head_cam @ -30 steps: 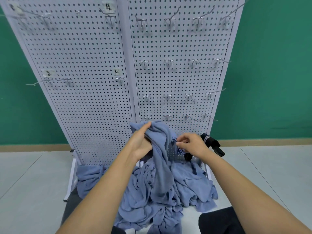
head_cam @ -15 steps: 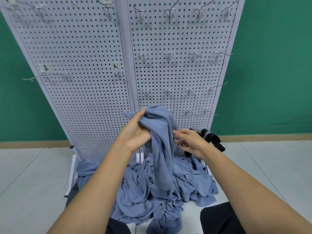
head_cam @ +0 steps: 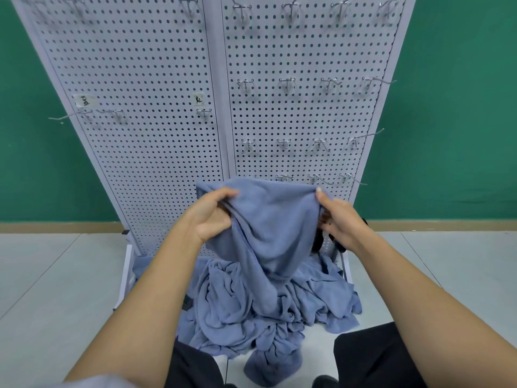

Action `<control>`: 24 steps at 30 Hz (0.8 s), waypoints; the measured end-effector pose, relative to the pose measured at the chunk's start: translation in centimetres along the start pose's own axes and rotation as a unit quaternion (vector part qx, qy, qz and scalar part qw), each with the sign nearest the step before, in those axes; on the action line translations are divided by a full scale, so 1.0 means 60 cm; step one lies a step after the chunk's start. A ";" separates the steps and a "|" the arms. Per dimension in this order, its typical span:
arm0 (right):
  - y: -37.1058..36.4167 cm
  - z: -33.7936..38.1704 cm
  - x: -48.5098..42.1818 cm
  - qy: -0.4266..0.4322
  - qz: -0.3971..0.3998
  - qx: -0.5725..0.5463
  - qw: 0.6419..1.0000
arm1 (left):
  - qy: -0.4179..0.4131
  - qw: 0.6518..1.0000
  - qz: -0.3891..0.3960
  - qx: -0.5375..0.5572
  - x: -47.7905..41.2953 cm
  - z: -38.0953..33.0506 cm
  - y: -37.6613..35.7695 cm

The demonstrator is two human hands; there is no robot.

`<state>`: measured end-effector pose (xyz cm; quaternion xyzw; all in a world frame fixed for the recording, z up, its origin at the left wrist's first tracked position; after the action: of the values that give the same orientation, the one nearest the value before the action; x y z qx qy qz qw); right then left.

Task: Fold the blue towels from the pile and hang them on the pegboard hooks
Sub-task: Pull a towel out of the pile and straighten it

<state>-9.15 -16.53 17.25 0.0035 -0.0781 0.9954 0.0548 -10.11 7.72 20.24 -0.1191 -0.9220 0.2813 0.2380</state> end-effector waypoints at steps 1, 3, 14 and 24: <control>0.007 0.004 -0.001 0.006 -0.016 -0.010 1.000 | 0.001 0.999 -0.023 -0.035 0.001 -0.001 0.011; 0.022 0.008 -0.006 0.012 -0.044 -0.030 0.999 | -0.008 0.992 -0.055 -0.116 0.002 -0.007 0.030; 0.058 0.017 -0.005 0.027 -0.068 -0.008 0.997 | -0.060 0.953 -0.235 -0.182 0.012 -0.031 0.097; 0.055 0.021 0.006 0.040 -0.051 -0.009 0.998 | -0.086 0.941 -0.275 -0.178 0.025 -0.034 0.107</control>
<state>-9.85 -19.91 17.99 -0.0332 -0.0849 0.9899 0.1088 -9.80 14.38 18.59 0.1235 -0.9707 0.0456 0.2010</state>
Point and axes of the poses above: each hand's wrist, its own x-axis away from the middle knuckle, its own y-axis out of the back of the hand, z = x × y, the point moved 5 cm from there along -x, towards the middle knuckle, and after that the axes turned 9 degrees about y, right-handed, at the moved point
